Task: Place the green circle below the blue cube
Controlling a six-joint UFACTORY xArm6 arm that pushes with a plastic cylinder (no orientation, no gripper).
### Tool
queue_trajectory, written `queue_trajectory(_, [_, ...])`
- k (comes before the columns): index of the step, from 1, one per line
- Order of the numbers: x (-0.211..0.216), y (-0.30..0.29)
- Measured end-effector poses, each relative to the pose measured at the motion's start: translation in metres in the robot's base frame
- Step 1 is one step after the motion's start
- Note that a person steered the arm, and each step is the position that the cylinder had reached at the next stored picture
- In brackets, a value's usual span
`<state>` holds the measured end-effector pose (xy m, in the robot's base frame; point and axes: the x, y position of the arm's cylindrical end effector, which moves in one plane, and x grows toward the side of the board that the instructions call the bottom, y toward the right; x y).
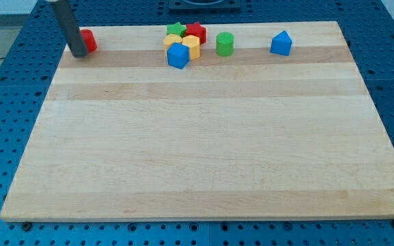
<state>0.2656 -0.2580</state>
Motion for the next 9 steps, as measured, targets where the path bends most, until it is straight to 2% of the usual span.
queue_trajectory(1, [0.087, 0.016])
queue_trajectory(2, [0.153, 0.095])
queue_trajectory(3, [0.114, 0.212])
queue_trajectory(4, [0.051, 0.301])
queue_trajectory(5, [0.006, 0.369])
queue_trajectory(6, [-0.037, 0.371])
queue_trajectory(7, [-0.028, 0.356])
queue_trajectory(8, [-0.001, 0.332])
queue_trajectory(9, [0.003, 0.321])
